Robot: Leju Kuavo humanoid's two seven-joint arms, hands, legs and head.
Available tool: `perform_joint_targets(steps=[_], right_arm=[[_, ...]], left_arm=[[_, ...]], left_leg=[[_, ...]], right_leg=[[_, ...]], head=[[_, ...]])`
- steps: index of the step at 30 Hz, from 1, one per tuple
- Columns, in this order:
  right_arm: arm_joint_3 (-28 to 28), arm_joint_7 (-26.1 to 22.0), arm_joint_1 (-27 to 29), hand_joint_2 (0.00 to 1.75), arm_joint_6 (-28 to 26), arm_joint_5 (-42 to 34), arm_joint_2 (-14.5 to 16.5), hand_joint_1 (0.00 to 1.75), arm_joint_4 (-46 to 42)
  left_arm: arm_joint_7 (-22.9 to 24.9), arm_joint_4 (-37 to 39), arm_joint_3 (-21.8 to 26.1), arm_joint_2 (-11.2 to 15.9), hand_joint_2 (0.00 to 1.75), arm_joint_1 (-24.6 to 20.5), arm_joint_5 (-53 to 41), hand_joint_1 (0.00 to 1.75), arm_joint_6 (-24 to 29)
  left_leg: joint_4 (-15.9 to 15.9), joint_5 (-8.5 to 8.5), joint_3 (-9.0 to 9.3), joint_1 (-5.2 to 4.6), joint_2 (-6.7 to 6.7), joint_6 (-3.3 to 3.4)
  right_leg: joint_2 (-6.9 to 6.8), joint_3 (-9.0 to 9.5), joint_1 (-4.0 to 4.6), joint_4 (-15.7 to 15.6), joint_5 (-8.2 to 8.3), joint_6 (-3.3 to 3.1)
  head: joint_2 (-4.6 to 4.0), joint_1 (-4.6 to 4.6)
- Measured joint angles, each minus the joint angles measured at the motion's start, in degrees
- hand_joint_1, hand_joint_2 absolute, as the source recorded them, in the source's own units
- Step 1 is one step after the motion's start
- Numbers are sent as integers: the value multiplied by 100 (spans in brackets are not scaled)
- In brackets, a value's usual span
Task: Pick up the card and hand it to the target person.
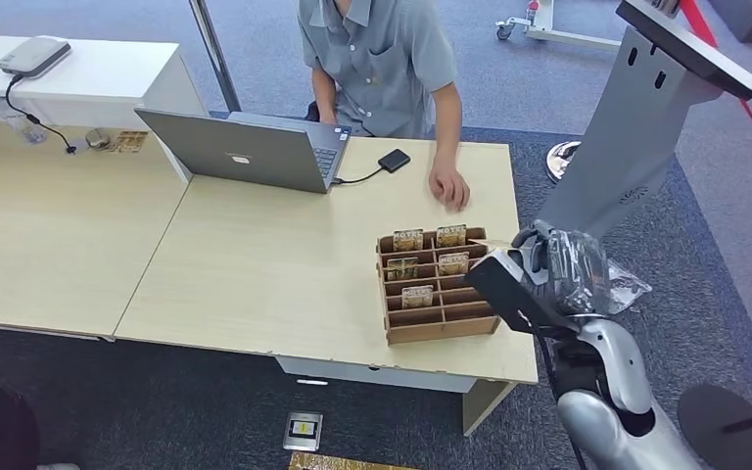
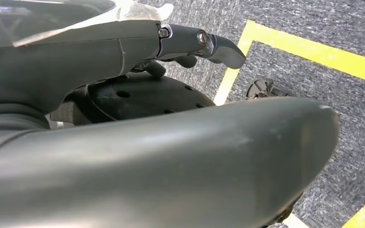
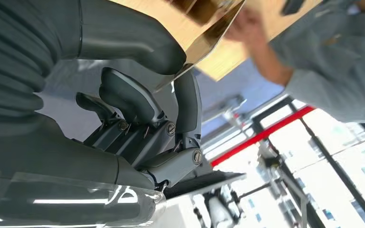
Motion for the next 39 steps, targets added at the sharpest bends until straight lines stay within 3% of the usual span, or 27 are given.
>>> perform_joint_targets(steps=[18,27,37,38,39], right_arm=[[20,23,-99,175,-116,56,89,175,178],[423,624,-711,175,-1410,1454,600,175,1407],[874,1296,-968,175,-1910,2527,816,175,2220],[902,1338,-972,175,-1897,2568,817,148,2268],[924,1377,-974,175,-1881,2601,816,105,2311]], left_arm=[[0,0,0,-1,0,-2,-19,0,-1],[0,0,-2,-2,0,-14,-197,0,0],[0,0,-6,2,0,-27,-321,0,0],[0,0,-7,4,0,-29,-325,0,0],[1,0,-7,5,0,-30,-324,0,-1]], left_leg=[[0,0,0,0,0,0],[0,0,-3,0,-1,0],[0,0,-4,0,-1,0],[0,0,-4,0,-1,0],[1,0,-4,0,-1,0]], right_leg=[[0,0,0,0,0,0],[0,-4,0,0,0,0],[0,-8,0,0,0,0],[0,-8,0,0,0,0],[0,-8,0,0,0,0]], head=[[0,-1],[0,0],[0,0],[0,0],[0,0]])
